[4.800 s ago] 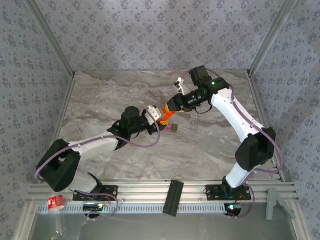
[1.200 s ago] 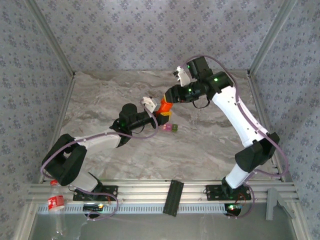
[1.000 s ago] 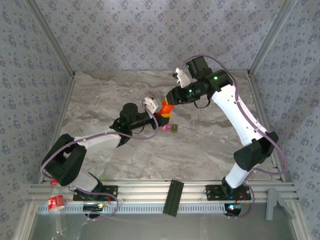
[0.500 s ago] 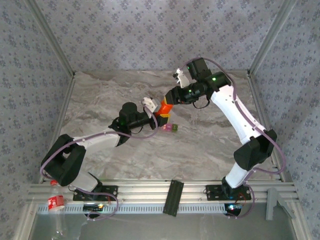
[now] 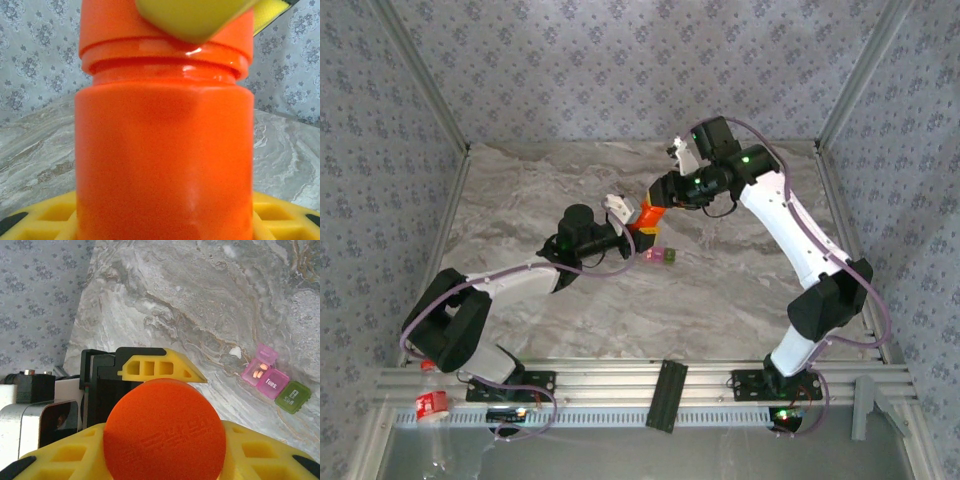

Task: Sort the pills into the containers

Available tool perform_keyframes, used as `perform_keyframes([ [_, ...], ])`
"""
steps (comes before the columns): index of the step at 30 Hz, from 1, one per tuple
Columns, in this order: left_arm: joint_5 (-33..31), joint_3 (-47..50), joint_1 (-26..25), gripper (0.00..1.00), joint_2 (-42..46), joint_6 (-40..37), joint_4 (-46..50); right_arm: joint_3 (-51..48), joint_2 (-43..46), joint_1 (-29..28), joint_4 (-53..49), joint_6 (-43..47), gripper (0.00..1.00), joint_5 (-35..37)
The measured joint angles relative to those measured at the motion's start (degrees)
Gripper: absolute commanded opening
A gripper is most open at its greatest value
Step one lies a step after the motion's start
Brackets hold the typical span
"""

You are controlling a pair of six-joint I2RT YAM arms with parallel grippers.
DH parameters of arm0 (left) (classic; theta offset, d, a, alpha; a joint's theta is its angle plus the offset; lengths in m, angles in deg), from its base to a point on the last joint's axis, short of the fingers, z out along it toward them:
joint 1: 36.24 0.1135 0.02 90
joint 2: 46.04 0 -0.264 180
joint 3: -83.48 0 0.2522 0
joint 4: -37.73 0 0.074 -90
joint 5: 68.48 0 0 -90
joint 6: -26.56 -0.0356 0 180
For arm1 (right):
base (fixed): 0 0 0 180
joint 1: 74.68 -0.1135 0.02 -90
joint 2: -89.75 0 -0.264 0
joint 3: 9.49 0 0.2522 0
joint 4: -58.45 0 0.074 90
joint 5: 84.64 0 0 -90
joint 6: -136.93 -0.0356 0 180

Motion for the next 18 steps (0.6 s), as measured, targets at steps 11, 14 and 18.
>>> perform_keyframes([
  [11,-0.81,0.0,0.04,0.0,-0.02,0.0,0.55,0.0,-0.02,-1.01,0.52,-3.1,0.47,2.71],
  [14,-0.87,0.0,0.0,0.0,-0.02,0.0,0.52,0.0,-0.02,-1.01,0.52,-3.63,0.52,2.73],
  [18,-1.07,0.0,-0.02,0.0,-0.02,0.0,0.13,0.0,-0.02,-0.92,0.76,-4.39,0.61,2.51],
])
